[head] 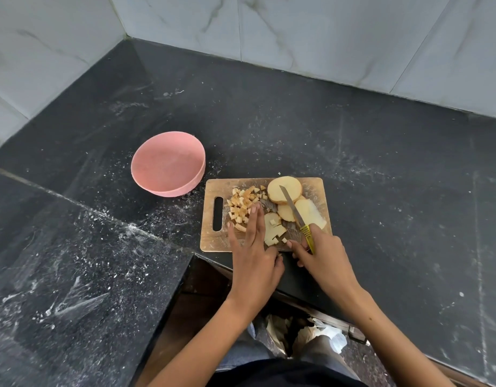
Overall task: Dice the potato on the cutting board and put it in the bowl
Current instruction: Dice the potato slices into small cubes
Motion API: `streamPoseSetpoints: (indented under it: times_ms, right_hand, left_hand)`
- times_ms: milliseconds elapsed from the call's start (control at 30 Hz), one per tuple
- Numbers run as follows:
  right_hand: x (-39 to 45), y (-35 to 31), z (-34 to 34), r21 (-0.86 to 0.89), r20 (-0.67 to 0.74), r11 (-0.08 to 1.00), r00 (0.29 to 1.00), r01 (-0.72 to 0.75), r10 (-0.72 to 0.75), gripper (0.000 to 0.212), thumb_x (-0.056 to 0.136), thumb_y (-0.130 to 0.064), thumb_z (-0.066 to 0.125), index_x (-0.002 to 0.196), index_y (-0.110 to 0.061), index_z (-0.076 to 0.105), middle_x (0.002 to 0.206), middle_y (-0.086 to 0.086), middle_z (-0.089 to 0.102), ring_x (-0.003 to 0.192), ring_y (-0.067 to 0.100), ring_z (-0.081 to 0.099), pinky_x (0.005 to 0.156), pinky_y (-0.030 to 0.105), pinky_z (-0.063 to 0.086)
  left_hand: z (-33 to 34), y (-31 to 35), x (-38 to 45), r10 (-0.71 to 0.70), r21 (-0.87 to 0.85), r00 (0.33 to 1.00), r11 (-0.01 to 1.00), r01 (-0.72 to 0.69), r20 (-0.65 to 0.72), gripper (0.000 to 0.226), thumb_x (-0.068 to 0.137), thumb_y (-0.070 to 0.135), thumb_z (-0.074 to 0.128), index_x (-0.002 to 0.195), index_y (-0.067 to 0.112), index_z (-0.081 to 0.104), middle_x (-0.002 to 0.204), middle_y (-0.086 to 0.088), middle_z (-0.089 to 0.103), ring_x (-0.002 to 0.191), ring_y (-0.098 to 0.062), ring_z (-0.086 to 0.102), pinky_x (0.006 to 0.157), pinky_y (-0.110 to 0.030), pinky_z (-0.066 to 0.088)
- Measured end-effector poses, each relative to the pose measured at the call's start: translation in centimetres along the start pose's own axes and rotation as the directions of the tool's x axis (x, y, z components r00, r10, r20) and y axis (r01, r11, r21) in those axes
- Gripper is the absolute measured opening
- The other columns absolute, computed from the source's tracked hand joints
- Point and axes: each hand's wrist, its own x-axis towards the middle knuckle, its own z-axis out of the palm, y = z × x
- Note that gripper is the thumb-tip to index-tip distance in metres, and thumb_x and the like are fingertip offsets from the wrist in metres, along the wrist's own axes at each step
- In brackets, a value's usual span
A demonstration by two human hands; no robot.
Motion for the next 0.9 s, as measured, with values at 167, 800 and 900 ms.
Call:
streamPoseSetpoints:
  times_ms: [167, 800, 900]
  right_hand:
    - [-0.2, -0.1, -0.6, 0.042, -0.019, 0.999, 1.0, 0.004, -0.004, 0.027, 0.089, -0.034, 0.064, 0.078, -0.022, 0.042, 0.07, -0.003, 0.063, 0.063, 0.016, 0.061, 0.062, 0.042, 0.053]
    - [2.8, -3.9, 2.6, 0.09, -0.093, 0.992, 0.992, 0.091, -0.082, 0.022, 0.086, -0.006, 0.066, 0.096, -0.014, 0.049, 0.088, -0.007, 0.061, 0.079, 0.007, 0.06, 0.069, 0.025, 0.053]
    - [2.8, -3.6, 1.6, 0.082, -0.103, 0.991, 0.99, 0.108, -0.1, 0.018, 0.087, -0.009, 0.065, 0.096, -0.015, 0.051, 0.09, -0.007, 0.064, 0.081, 0.005, 0.059, 0.066, 0.015, 0.046]
  left_hand:
    - [-1.0, -1.0, 0.3, -0.049, -0.106, 0.996, 0.994, 0.041, -0.073, 0.015, 0.082, 0.027, 0.075, 0.069, 0.019, 0.071, 0.159, -0.021, 0.012, 0.149, -0.031, -0.003, 0.111, -0.068, 0.015]
    - [-1.8, -7.9, 3.1, -0.346, -0.409, 0.938, 0.852, 0.327, 0.03, 0.054, 0.082, 0.027, 0.076, 0.131, 0.017, 0.059, 0.12, -0.002, 0.055, 0.111, -0.02, 0.051, 0.098, -0.032, 0.042]
    - [-2.4, -8.1, 3.0, -0.369, -0.496, 0.918, 0.776, 0.39, 0.143, 0.078, 0.064, 0.025, 0.089, 0.134, 0.019, 0.056, 0.112, 0.005, 0.051, 0.095, -0.012, 0.054, 0.088, -0.016, 0.038]
